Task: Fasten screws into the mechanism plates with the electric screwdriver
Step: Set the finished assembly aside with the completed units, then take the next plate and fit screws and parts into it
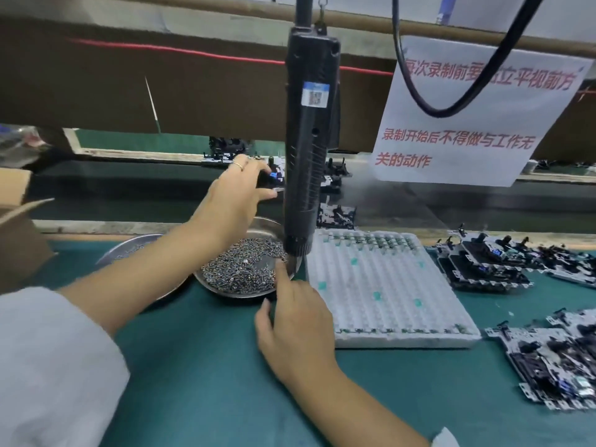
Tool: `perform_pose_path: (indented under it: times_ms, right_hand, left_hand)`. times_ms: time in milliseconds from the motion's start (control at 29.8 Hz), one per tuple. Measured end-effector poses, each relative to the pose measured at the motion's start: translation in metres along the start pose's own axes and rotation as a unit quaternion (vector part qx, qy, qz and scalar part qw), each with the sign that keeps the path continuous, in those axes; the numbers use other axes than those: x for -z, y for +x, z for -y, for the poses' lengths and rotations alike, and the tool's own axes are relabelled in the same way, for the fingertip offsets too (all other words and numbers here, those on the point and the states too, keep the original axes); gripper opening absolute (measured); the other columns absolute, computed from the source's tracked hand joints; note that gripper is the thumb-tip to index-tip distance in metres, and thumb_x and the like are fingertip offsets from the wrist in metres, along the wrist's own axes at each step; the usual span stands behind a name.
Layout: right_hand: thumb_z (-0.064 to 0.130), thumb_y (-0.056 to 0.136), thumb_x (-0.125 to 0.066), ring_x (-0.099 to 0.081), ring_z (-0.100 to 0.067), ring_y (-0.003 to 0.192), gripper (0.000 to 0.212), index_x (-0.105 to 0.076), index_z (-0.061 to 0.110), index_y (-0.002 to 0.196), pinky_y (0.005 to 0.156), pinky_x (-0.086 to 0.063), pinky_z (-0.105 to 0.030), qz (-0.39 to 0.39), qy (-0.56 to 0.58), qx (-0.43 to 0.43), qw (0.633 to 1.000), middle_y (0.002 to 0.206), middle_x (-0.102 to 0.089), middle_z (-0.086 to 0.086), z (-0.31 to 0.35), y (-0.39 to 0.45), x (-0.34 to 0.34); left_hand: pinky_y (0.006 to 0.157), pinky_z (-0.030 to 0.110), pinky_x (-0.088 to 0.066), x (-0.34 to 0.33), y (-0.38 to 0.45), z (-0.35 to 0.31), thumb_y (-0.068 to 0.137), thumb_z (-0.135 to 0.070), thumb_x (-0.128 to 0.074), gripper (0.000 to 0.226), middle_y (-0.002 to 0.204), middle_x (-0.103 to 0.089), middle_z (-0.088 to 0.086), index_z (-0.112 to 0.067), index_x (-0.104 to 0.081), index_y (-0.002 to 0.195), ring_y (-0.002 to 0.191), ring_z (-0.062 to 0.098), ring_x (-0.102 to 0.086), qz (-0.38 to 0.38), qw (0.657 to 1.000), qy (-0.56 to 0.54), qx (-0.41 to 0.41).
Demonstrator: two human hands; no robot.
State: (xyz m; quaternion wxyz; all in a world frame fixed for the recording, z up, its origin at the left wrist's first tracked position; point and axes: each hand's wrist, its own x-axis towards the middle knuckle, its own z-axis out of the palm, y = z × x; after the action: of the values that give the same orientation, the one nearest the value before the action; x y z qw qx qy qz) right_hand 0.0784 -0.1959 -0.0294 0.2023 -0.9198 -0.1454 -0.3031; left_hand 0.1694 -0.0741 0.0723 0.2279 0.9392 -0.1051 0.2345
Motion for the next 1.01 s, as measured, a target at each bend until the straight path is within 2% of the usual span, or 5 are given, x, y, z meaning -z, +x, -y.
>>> perform_pose_path:
  times_ms: [302,570,671,772,1007]
  right_hand:
    - [0.017,0.093,-0.048,-0.053,-0.013,0.106,0.031,-0.056,0.008,0.122,0.094,-0.044,-0.028,-0.076,0.308,0.001,0.948,0.112,-0.056,-0.001,0.001,-0.01,0.009]
    - [0.034,0.092,-0.058,-0.058,-0.026,0.1,0.039,-0.061,0.007,0.12,0.088,-0.048,-0.037,0.026,0.201,0.313,0.928,0.11,-0.064,-0.01,0.006,-0.024,0.02]
    - [0.039,0.091,-0.057,-0.06,-0.027,0.101,0.04,-0.066,0.01,0.119,0.086,-0.05,-0.037,0.107,0.127,0.365,0.916,0.112,-0.066,-0.008,0.008,-0.025,0.018]
    - [0.036,0.092,-0.054,-0.063,-0.028,0.098,0.034,-0.07,0.011,0.109,0.079,-0.054,-0.038,0.124,0.119,0.373,0.912,0.109,-0.068,-0.006,0.01,-0.027,0.015]
    - [0.031,0.088,-0.064,-0.063,-0.027,0.096,0.028,-0.07,0.01,0.106,0.077,-0.055,-0.037,0.118,0.107,0.324,0.932,0.105,-0.068,-0.004,0.011,-0.026,0.006]
  left_hand:
    - [0.069,0.01,-0.041,0.079,-0.13,0.038,0.08,0.02,-0.061,0.041,0.086,-0.04,-0.004,-0.008,-0.058,0.109,0.088,-0.03,-0.047,-0.035,0.997,-0.028,-0.06]
    - [0.07,0.028,-0.051,0.052,-0.231,0.055,0.088,-0.001,-0.061,0.054,0.098,-0.038,-0.022,-0.047,-0.043,0.109,0.088,-0.019,-0.056,0.076,0.995,-0.059,0.0]
    - [0.074,0.023,-0.047,0.052,-0.234,0.055,0.088,-0.041,-0.058,0.029,0.104,-0.046,-0.023,-0.042,-0.049,0.116,0.09,-0.001,-0.062,0.118,0.993,-0.021,0.005]
    - [0.086,0.018,-0.043,0.063,-0.229,0.066,0.073,-0.081,-0.038,0.067,0.118,-0.049,-0.033,-0.045,-0.046,0.129,0.105,-0.003,-0.055,0.136,0.989,0.042,0.028]
    - [0.084,0.041,-0.043,0.1,-0.207,0.114,0.09,-0.046,-0.054,0.041,0.107,-0.067,0.007,-0.016,-0.066,0.115,0.1,0.03,-0.06,0.047,0.948,0.271,0.162]
